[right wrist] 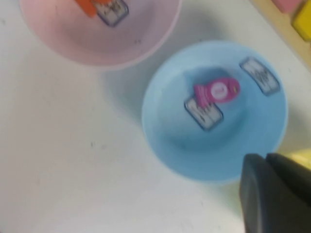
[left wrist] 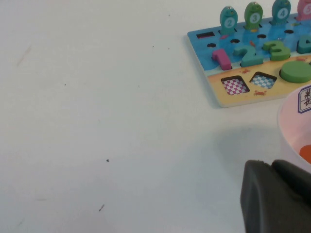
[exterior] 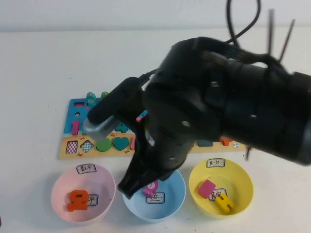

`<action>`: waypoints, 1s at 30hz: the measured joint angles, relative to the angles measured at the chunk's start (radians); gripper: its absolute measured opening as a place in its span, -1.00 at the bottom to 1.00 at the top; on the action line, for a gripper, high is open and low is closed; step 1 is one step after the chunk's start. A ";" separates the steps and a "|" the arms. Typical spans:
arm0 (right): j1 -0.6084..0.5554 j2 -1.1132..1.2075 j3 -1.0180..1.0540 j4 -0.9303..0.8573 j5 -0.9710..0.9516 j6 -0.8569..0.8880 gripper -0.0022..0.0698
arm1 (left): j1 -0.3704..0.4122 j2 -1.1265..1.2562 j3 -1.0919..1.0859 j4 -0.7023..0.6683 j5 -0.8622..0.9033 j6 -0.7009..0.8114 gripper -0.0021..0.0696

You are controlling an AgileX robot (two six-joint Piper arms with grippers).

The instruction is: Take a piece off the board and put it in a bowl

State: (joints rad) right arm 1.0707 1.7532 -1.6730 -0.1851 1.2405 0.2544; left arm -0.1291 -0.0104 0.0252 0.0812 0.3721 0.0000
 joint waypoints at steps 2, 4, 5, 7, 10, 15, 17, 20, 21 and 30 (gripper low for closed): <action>0.000 -0.063 0.051 0.000 0.000 0.002 -0.98 | 0.000 0.000 0.000 0.000 0.000 0.000 -0.95; 0.000 -0.129 0.105 0.002 0.000 0.004 -0.98 | 0.000 0.000 0.000 0.000 0.000 0.000 -0.95; 0.000 -0.155 0.127 0.002 0.000 0.004 -0.98 | 0.000 0.000 0.000 0.000 0.000 0.000 -0.95; 0.000 -0.222 0.183 -0.003 0.000 0.004 -0.98 | 0.000 0.000 0.000 0.000 0.000 0.000 -0.95; 0.000 -0.308 0.250 -0.039 0.000 0.004 -0.98 | 0.000 0.000 0.000 0.000 0.000 0.000 -0.95; -0.002 -0.415 0.288 -0.061 0.002 0.004 -0.98 | 0.000 0.000 0.000 0.000 0.000 0.000 -0.95; -0.002 -0.453 0.301 -0.063 0.004 0.004 -0.98 | 0.000 0.000 0.000 0.000 0.000 0.000 -0.95; -0.002 -0.505 0.337 -0.065 0.004 0.004 -0.98 | 0.000 0.000 0.000 0.000 0.000 0.000 -0.95; -0.002 -0.522 0.350 -0.065 0.004 0.004 -0.98 | 0.000 0.000 0.000 0.000 0.000 0.000 -0.95; -0.119 -0.778 0.674 -0.046 -0.126 0.006 -0.99 | 0.000 0.000 0.000 0.000 0.000 0.000 -0.95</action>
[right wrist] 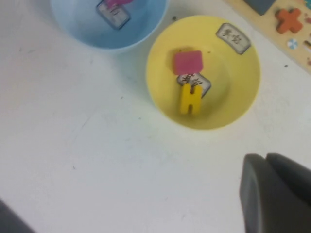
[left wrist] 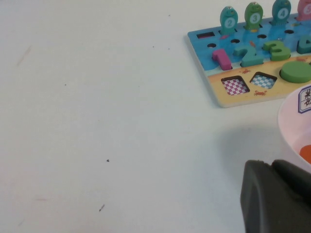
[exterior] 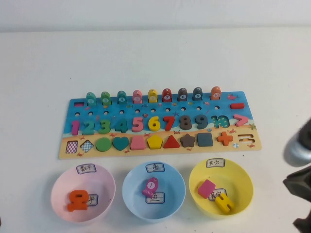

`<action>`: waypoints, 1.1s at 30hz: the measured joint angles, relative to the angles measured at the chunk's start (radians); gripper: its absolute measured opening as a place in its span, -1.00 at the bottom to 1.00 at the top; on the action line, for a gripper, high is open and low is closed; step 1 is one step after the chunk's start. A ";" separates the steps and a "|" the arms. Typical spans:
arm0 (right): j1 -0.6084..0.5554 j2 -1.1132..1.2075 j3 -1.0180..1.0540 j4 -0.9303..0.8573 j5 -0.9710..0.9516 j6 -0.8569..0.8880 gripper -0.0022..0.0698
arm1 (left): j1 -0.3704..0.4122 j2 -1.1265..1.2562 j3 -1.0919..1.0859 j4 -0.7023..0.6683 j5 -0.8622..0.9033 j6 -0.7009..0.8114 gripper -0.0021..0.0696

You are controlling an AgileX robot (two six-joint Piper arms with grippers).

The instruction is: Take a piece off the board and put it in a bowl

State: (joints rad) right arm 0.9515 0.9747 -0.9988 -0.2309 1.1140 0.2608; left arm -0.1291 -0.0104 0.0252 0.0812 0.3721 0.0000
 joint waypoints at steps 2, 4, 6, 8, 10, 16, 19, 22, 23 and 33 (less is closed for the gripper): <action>-0.094 -0.091 0.122 0.010 -0.119 0.000 -0.99 | 0.000 0.000 0.000 0.002 0.000 0.000 -0.95; -0.183 -0.177 0.241 0.002 -0.230 0.000 -0.99 | 0.000 0.000 0.000 0.002 0.000 0.000 -0.95; -0.277 -0.269 0.364 -0.024 -0.346 0.000 -0.99 | 0.000 0.000 0.000 0.002 0.000 0.000 -0.95; -0.359 -0.379 0.513 -0.078 -0.455 0.000 -0.99 | 0.000 0.000 0.000 0.002 0.000 0.000 -0.95; -0.429 -0.485 0.623 -0.139 -0.549 0.000 -0.99 | 0.000 0.000 0.000 0.004 0.000 0.000 -0.95; -0.652 -0.793 0.847 -0.172 -0.764 0.002 -0.99 | 0.000 0.000 0.000 0.004 0.000 0.000 -0.95; -0.724 -0.902 0.909 -0.153 -0.818 0.022 -0.99 | 0.000 0.000 0.000 0.004 0.000 0.000 -0.95; -0.775 -0.973 0.948 -0.146 -0.837 0.064 -0.99 | 0.000 0.000 0.000 0.004 0.000 0.000 -0.95; -0.790 -0.981 0.960 -0.144 -0.846 0.079 -0.99 | 0.000 0.000 0.000 0.004 0.000 0.000 -0.95; -0.830 -0.983 1.014 -0.081 -0.945 0.110 -0.99 | 0.000 0.000 0.000 0.004 0.000 -0.005 -0.95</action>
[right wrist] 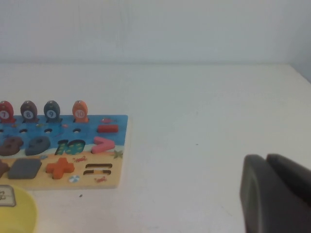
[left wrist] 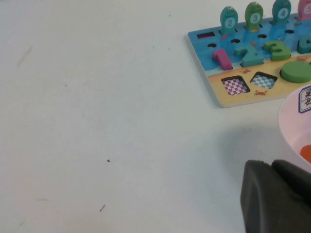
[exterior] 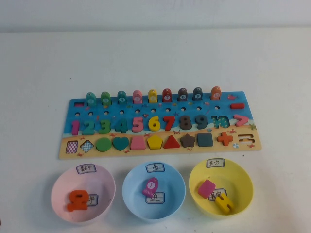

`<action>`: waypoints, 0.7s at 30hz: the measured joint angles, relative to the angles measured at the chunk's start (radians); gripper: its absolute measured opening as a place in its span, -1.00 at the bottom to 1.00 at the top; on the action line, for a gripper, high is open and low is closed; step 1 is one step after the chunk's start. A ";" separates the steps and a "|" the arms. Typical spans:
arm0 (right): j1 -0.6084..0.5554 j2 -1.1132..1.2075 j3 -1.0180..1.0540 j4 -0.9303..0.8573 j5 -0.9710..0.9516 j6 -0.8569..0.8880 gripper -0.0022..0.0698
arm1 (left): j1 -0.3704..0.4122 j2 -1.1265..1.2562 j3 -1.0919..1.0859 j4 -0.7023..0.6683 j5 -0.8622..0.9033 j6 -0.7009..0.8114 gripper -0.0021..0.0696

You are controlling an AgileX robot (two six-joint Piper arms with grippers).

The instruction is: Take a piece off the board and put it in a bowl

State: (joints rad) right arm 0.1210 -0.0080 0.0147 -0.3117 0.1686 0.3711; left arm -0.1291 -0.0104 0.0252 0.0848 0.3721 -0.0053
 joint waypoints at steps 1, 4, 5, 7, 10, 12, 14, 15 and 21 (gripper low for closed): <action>0.000 0.000 0.000 0.003 0.000 0.000 -0.99 | 0.000 0.000 0.000 0.000 0.000 0.005 -0.95; 0.000 0.000 0.000 0.012 -0.002 0.000 -0.99 | 0.000 0.000 0.000 0.000 0.000 0.005 -0.95; 0.000 0.000 0.001 0.014 -0.014 0.000 -0.99 | 0.000 0.000 0.000 0.000 0.000 0.005 -0.95; 0.000 0.000 0.005 0.031 -0.029 -0.005 -0.99 | 0.000 0.000 0.000 0.000 0.000 0.005 -0.95; 0.000 -0.002 0.011 0.171 -0.029 -0.129 -0.99 | 0.000 0.000 0.000 0.000 0.000 0.005 -0.95; 0.000 -0.002 0.011 0.312 -0.027 -0.287 -0.99 | 0.000 0.000 0.000 0.000 0.000 0.000 -0.95; 0.000 -0.002 0.011 0.411 -0.023 -0.402 -0.99 | 0.000 0.000 0.000 0.000 0.000 0.005 -0.95; 0.000 -0.002 0.011 0.446 -0.013 -0.439 -0.99 | 0.000 0.000 0.000 0.000 0.000 0.000 -0.95; 0.000 -0.002 0.011 0.486 0.037 -0.494 -0.99 | 0.000 0.000 0.000 0.000 0.000 0.005 -0.95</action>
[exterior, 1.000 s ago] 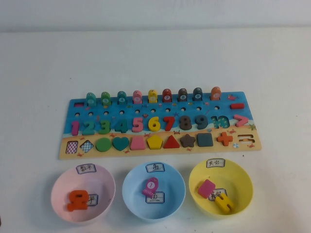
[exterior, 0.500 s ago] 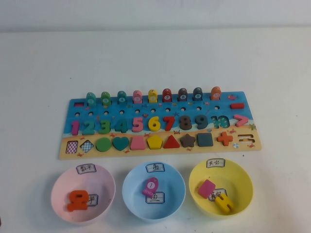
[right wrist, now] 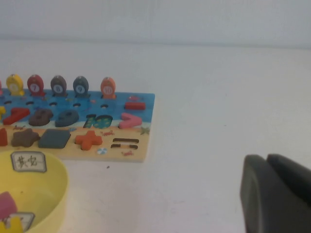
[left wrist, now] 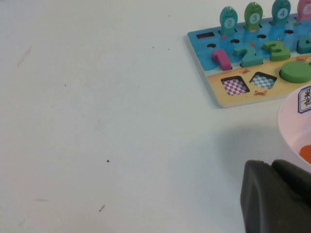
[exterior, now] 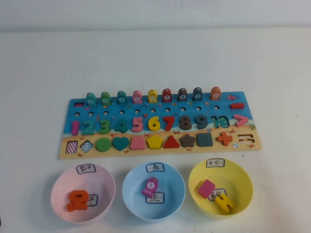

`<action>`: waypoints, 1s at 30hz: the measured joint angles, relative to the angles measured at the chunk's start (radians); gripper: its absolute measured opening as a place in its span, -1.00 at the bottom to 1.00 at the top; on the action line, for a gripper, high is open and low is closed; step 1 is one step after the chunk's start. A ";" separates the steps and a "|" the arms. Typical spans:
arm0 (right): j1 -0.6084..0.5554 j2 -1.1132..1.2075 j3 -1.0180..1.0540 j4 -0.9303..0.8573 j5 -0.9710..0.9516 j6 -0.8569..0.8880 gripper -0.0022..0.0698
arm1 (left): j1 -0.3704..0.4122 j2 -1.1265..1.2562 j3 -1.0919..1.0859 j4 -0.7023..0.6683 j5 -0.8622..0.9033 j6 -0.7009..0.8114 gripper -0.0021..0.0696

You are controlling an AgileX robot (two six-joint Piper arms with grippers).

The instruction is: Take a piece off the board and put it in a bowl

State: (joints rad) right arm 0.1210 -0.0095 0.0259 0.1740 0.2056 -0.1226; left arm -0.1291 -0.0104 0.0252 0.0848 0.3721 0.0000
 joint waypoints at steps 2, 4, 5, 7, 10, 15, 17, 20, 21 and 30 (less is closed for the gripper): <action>0.000 0.000 0.000 -0.010 0.030 -0.004 -0.99 | 0.000 0.000 0.000 0.000 0.000 -0.005 -0.95; 0.000 0.000 0.000 -0.014 0.073 -0.004 -0.99 | 0.000 0.000 0.000 0.000 0.000 -0.005 -0.95; 0.000 0.000 0.000 -0.016 0.098 -0.005 -0.99 | 0.000 0.000 0.000 0.000 0.000 -0.005 -0.95; 0.000 0.000 0.000 -0.016 0.136 -0.005 -0.99 | 0.000 0.000 0.000 0.000 0.000 -0.005 -0.95; 0.000 0.000 0.000 -0.016 0.152 -0.005 -0.99 | 0.000 0.000 0.000 0.000 0.000 0.000 -0.95; 0.000 0.000 0.000 -0.018 0.156 -0.005 -0.99 | 0.000 0.000 0.000 0.000 0.000 -0.005 -0.95; 0.000 0.000 0.000 -0.018 0.156 -0.005 -0.99 | 0.000 0.000 0.000 0.000 0.000 -0.005 -0.95; 0.000 0.000 0.000 -0.018 0.156 -0.005 -0.99 | 0.000 0.000 0.000 0.000 0.000 -0.005 -0.95; 0.000 0.000 0.000 -0.018 0.156 -0.005 -0.99 | 0.000 0.000 0.000 0.000 0.000 -0.005 -0.95; 0.000 0.000 0.000 -0.018 0.156 -0.005 -0.99 | 0.000 0.000 0.000 0.000 0.000 -0.005 -0.95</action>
State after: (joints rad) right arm 0.1210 -0.0095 0.0259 0.1559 0.3617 -0.1279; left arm -0.1291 -0.0104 0.0252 0.0848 0.3721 -0.0053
